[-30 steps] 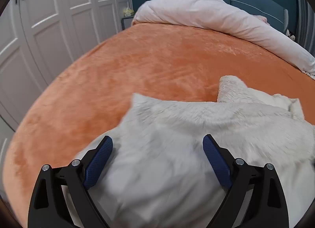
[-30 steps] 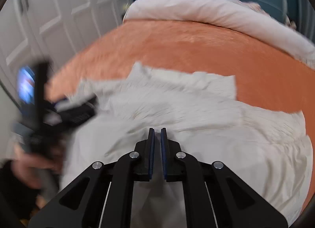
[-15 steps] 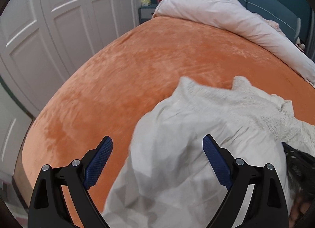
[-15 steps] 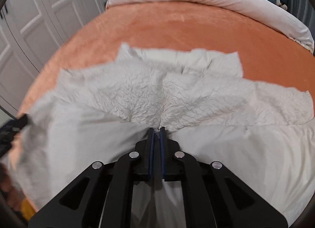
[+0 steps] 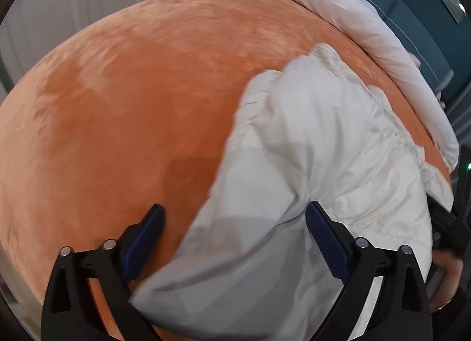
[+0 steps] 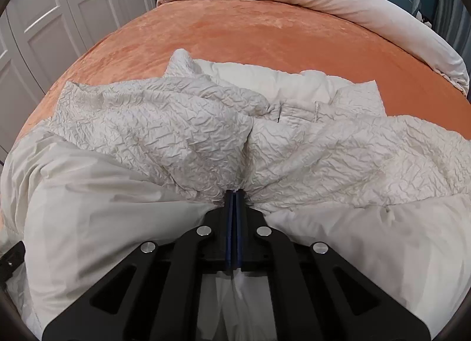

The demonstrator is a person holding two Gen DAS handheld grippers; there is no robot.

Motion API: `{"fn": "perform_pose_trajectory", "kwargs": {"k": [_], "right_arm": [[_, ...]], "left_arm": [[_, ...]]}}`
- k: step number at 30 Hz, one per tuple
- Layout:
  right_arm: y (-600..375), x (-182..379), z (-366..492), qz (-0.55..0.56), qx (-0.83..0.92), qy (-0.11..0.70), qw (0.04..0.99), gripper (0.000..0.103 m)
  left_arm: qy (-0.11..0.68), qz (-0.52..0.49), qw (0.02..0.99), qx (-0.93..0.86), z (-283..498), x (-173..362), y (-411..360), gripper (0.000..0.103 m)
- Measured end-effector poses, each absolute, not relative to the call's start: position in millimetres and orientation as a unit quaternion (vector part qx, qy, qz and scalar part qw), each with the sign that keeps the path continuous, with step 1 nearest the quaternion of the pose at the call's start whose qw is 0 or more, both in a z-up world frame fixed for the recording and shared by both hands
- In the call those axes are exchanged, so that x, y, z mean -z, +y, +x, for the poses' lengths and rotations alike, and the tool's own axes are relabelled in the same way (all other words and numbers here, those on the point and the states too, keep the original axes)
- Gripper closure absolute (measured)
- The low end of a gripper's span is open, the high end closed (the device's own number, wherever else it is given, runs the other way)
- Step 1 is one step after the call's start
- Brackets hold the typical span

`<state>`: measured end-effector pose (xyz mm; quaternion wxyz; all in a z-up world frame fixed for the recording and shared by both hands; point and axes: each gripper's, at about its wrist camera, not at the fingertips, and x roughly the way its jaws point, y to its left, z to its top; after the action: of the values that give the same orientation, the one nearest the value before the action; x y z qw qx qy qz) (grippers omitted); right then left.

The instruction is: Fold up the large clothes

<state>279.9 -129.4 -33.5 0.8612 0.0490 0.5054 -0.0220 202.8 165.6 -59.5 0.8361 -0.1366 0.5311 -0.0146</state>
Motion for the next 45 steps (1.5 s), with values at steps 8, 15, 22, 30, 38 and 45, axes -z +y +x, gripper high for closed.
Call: {"fn": "perform_pose_trajectory", "kwargs": {"k": [8,15,22,30,38,45], "right_arm": [[-139.9,35.5,276.2,0.081,0.008,0.496,0.865,0.103],[-163.6,28.8,264.0,0.154,-0.027,0.476,0.865,0.103],[-197.7,-28.8,175.1,0.195,-0.049,0.443,0.874,0.099],[-164.3,14.7,148.8,0.199,-0.093,0.49,0.843,0.103],[-182.6,36.7,150.3,0.321,-0.143,0.466,0.812,0.103],[-268.5,19.7,62.3,0.422,-0.143,0.427,0.787,0.103]], "left_arm": [[0.526,-0.208,0.819,0.1,205.7,15.9,153.8,0.09],[0.479,-0.181,0.841,0.176,179.5,-74.9,97.9,0.096],[0.445,-0.121,0.866,0.194,156.3,-120.7,52.7,0.096],[0.438,-0.08,0.866,0.227,136.1,-137.6,6.8,0.096],[0.452,0.024,0.84,0.299,120.2,-116.5,-112.3,0.096],[0.478,0.077,0.804,0.345,109.0,-82.9,-188.4,0.096]]}}
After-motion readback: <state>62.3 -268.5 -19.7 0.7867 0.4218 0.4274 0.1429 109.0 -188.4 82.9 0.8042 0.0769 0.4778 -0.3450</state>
